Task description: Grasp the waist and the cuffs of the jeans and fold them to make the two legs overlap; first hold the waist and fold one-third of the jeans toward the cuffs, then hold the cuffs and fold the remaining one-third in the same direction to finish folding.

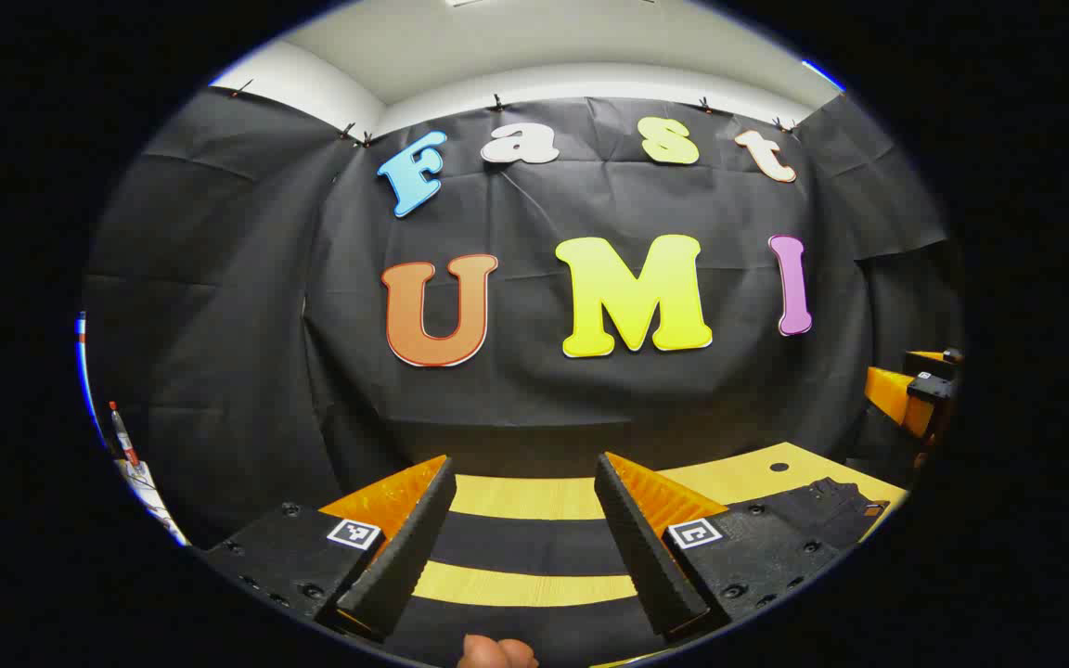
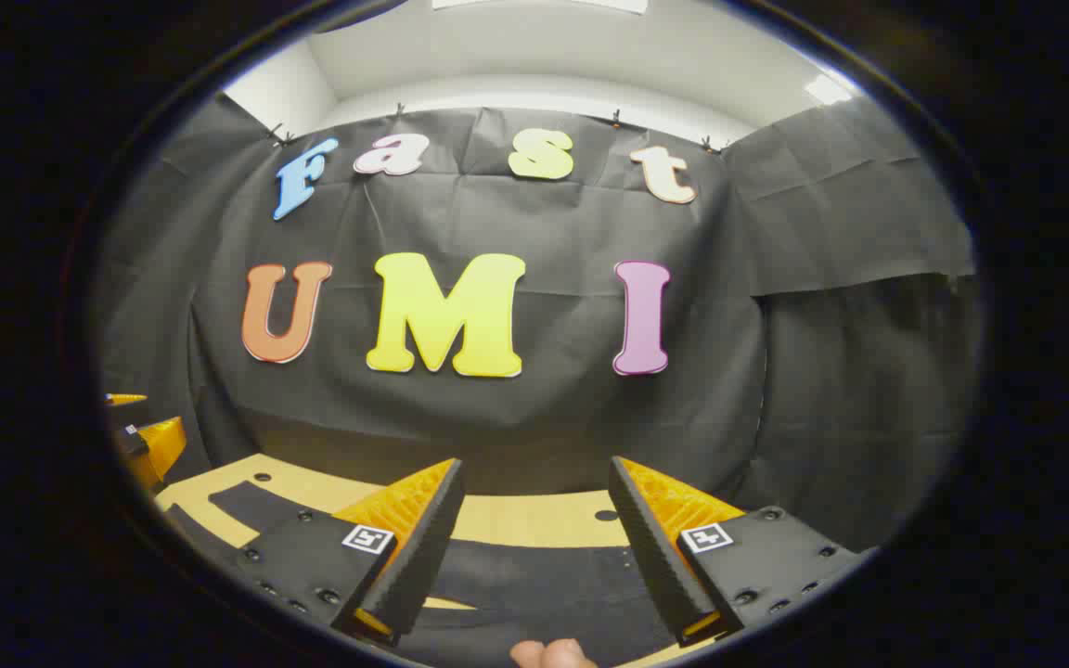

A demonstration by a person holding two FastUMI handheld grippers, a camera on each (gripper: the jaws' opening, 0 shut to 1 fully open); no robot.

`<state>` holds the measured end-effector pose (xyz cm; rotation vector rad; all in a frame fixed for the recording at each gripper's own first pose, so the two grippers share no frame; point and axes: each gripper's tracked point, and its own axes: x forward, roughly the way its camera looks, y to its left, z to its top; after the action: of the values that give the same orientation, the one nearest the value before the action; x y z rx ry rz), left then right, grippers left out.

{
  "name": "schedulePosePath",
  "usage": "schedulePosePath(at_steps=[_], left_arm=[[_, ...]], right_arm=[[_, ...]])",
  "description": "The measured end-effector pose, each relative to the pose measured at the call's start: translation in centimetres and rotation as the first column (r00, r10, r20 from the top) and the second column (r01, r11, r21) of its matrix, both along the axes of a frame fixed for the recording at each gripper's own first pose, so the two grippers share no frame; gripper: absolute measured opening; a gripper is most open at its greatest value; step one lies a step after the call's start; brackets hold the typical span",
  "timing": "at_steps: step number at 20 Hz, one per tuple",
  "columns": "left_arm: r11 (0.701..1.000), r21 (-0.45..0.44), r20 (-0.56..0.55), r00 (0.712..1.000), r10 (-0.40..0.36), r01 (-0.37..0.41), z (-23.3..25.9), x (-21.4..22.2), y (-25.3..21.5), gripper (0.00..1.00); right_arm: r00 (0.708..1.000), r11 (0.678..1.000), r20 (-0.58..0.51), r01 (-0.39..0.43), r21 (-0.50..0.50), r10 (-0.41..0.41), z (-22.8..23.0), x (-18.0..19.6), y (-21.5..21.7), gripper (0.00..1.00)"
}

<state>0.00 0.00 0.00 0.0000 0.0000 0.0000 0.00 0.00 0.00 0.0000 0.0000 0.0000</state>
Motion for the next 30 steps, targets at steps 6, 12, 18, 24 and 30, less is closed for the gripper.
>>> schedulePosePath(at_steps=[6,12,18,24,30], left_arm=[[1.0,0.019,0.007,1.0,0.009,-0.009,0.2,-0.1,0.6,0.88],[1.0,0.019,0.005,1.0,0.012,-0.012,0.2,-0.3,0.9,0.96],[0.999,0.025,0.011,1.0,0.025,-0.025,0.3,-0.5,1.8,0.96],[0.998,-0.059,-0.067,0.997,0.031,-0.035,-2.3,-1.3,3.7,0.97],[0.872,-0.436,-0.445,0.896,0.006,-0.223,-13.2,-6.2,8.1,0.98]], right_arm=[[1.0,1.0,0.008,-0.016,-0.002,0.016,0.3,0.3,0.2,0.94],[1.0,1.0,0.008,-0.011,-0.001,0.011,0.3,0.2,-0.1,0.94],[1.0,1.0,0.009,-0.015,-0.005,0.015,0.2,-0.2,0.2,0.96],[0.999,0.999,0.0,-0.047,-0.006,0.047,-0.2,-0.8,0.9,0.94],[0.996,0.997,-0.054,-0.074,-0.017,0.073,-2.0,-1.1,1.6,0.94]])
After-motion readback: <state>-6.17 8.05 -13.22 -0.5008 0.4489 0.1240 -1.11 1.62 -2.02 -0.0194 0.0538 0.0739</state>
